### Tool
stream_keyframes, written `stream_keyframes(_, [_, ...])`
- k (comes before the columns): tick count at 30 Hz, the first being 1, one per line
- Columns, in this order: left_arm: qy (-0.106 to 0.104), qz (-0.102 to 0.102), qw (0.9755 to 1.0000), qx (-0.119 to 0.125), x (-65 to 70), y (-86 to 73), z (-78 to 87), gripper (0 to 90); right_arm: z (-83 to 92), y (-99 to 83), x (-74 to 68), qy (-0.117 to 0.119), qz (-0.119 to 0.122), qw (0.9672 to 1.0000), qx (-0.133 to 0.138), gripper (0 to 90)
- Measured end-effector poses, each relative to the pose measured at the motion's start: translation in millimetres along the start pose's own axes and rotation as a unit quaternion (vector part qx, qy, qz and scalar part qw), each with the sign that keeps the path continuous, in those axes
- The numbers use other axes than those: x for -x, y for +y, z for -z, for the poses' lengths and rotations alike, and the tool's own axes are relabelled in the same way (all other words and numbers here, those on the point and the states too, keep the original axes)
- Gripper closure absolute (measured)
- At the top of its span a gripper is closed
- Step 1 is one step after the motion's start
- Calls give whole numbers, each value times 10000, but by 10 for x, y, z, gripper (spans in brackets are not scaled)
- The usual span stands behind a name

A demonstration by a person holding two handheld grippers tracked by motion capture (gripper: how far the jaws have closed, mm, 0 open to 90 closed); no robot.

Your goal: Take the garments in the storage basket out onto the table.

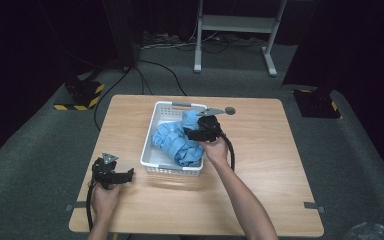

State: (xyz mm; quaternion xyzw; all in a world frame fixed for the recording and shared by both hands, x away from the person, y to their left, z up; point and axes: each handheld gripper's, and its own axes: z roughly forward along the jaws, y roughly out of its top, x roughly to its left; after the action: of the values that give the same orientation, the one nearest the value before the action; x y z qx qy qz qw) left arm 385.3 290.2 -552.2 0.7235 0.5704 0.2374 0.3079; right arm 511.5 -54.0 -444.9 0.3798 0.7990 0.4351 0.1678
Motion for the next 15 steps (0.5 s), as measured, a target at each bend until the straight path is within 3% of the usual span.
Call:
stream_keyframes(7, [1, 2, 10000, 2, 0, 0, 0, 11, -76, -8, -10, 16, 92, 9998, -153, 477])
stream_keyframes(15, [-1, 2, 10000, 1, 0, 0, 0, 11, -87, -13, 33, 399, -4, 9991, -143, 725])
